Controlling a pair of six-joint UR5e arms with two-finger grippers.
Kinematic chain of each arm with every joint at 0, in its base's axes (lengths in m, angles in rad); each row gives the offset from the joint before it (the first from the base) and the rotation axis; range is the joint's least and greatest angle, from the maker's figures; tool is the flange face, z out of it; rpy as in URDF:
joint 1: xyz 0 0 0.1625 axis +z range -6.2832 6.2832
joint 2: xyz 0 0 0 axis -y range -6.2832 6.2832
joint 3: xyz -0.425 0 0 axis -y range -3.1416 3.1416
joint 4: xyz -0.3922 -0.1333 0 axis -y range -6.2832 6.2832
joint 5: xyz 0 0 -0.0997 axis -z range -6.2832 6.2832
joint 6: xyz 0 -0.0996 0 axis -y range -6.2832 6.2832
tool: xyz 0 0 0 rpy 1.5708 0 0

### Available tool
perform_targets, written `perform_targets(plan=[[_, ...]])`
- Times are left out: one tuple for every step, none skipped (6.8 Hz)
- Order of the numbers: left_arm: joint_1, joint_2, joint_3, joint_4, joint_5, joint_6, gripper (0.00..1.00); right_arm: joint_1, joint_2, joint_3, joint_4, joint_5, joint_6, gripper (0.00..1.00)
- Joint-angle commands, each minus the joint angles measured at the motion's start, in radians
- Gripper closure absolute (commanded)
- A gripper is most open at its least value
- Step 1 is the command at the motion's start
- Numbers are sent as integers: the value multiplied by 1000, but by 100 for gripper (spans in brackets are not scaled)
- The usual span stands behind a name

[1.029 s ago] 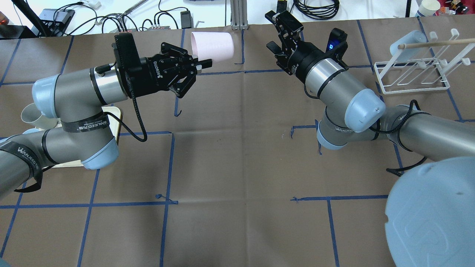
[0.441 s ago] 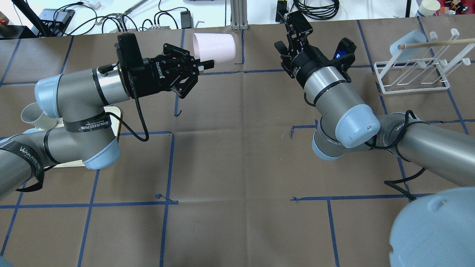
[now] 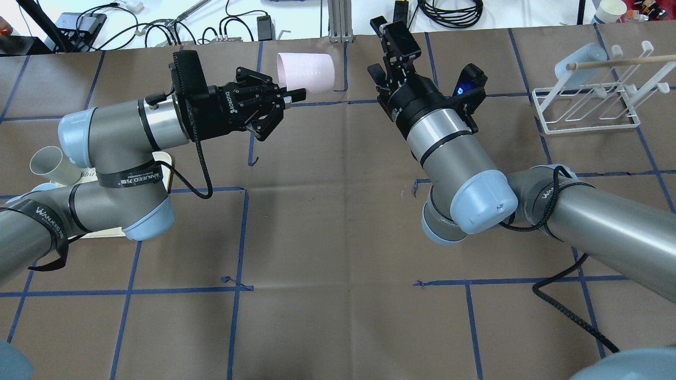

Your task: Transfer IKEA cup to right arm and place on rack

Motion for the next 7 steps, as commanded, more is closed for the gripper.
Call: perform_targets(plan=[[-4, -3, 3, 2, 2, -20, 100, 23, 15, 5, 12, -3, -3, 0], [-28, 0, 4, 4, 5, -40, 100, 22, 40, 5, 9, -2, -3, 0], [-42, -1, 7, 4, 14, -49, 100, 23, 64, 5, 8, -2, -3, 0], [-42, -1, 7, 5, 14, -50, 100, 23, 78, 7, 12, -3, -4, 0], [-42, -3, 7, 11, 14, -54, 100, 25, 78, 7, 11, -3, -4, 0], [-42, -1, 7, 13, 14, -56, 100, 25, 77, 7, 12, -3, -3, 0], [-42, -1, 7, 13, 14, -59, 100, 25, 75, 4, 15, -3, -1, 0]])
